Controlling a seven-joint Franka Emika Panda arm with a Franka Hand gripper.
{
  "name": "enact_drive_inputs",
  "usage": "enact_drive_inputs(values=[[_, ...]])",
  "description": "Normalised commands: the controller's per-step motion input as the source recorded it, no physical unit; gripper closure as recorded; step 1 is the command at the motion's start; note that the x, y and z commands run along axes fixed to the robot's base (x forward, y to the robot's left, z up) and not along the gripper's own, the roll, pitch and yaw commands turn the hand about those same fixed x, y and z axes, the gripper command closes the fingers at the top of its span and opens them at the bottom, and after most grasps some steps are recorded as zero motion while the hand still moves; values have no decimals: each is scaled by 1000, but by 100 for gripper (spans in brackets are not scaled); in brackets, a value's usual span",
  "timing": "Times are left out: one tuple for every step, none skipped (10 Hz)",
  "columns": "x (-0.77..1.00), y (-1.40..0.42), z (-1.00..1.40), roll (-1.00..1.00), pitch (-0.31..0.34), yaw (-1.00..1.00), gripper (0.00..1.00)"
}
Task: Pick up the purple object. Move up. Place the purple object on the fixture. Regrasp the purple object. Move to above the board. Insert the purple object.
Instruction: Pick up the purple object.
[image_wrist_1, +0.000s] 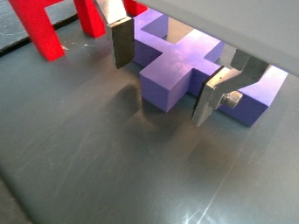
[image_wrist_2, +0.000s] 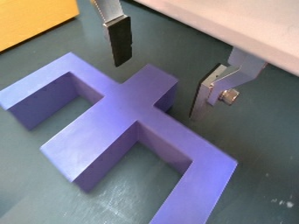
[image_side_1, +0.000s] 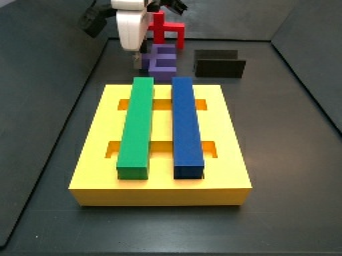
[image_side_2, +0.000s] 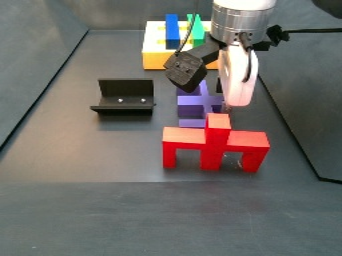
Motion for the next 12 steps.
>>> enact_drive_inputs(values=[[137, 0, -194, -39, 3, 89, 0], [151, 0, -166, -49, 4, 97, 0], [0, 0, -131, -50, 0, 94, 0], [0, 9, -74, -70, -34, 157, 0], [0, 0, -37, -77, -26, 240, 0], [0, 0, 0, -61, -4, 189, 0], [0, 0, 0, -14, 0, 71, 0], [11, 0, -20, -11, 0, 0, 0], [217, 0, -46, -23, 0, -51, 0], [209, 0, -43, -37, 1, -186, 0], [57, 0, 0, -31, 0, -97, 0], [0, 0, 0, 21, 0, 0, 0]])
